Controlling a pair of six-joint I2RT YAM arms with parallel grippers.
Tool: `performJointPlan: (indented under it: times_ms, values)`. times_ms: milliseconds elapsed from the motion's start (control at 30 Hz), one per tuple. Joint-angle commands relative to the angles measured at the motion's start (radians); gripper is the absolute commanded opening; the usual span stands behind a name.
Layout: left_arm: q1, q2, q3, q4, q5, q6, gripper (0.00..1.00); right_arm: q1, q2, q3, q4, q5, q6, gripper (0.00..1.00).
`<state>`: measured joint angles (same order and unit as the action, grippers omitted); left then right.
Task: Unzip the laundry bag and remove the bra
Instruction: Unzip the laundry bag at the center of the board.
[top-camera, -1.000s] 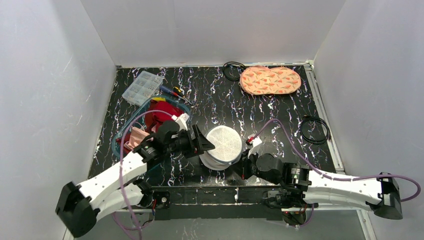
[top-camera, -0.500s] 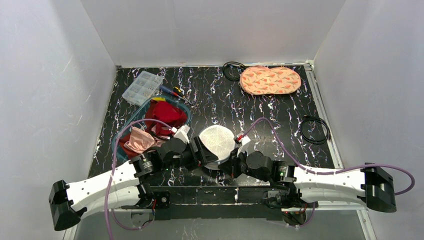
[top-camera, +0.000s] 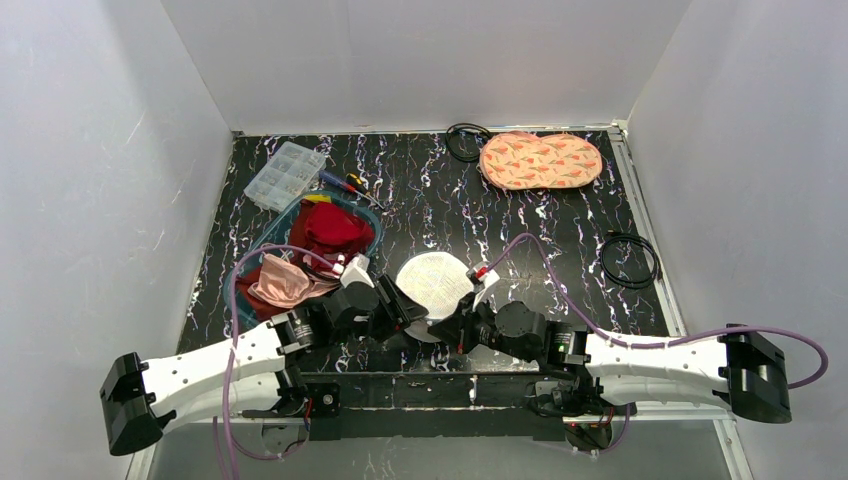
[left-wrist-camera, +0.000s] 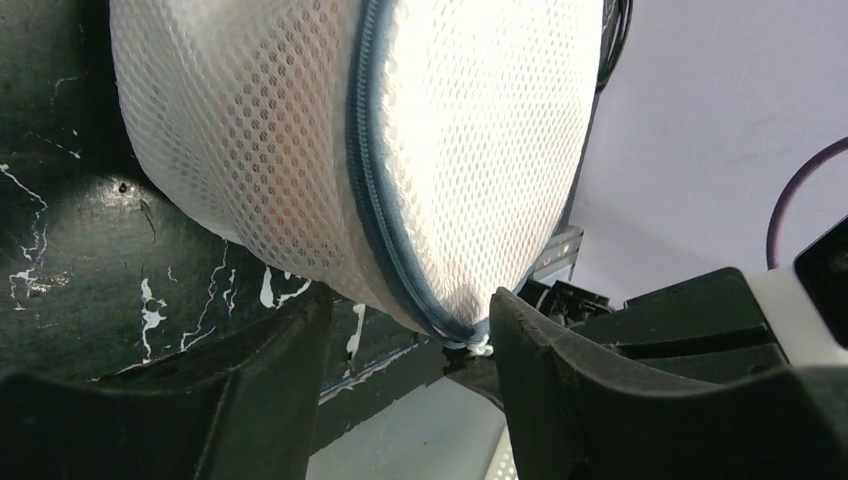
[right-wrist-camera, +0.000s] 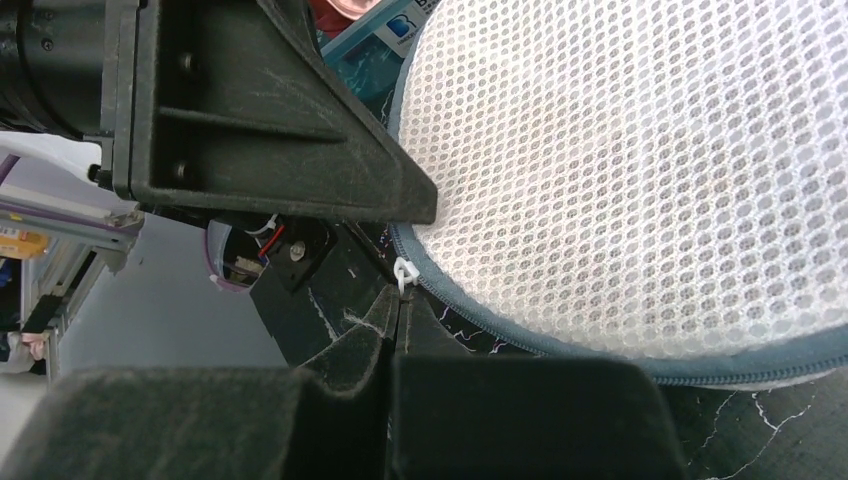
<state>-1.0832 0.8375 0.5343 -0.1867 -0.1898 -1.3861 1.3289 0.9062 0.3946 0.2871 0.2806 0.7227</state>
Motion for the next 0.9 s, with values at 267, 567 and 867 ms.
performJointPlan:
  times_ms: [267,567,867]
  values:
    - [-0.003,0.042,0.063,-0.089,-0.135,-0.003,0.27,0.011,-0.023,0.009,0.036,-0.013,0.003,0.01]
    - [-0.001,0.024,0.085,-0.129,-0.159,0.013,0.02,0.01,-0.084,0.006,-0.081,0.016,-0.01,0.01]
    - [0.073,0.036,0.123,-0.071,-0.019,0.17,0.0,0.011,-0.271,0.035,-0.36,0.114,-0.047,0.01]
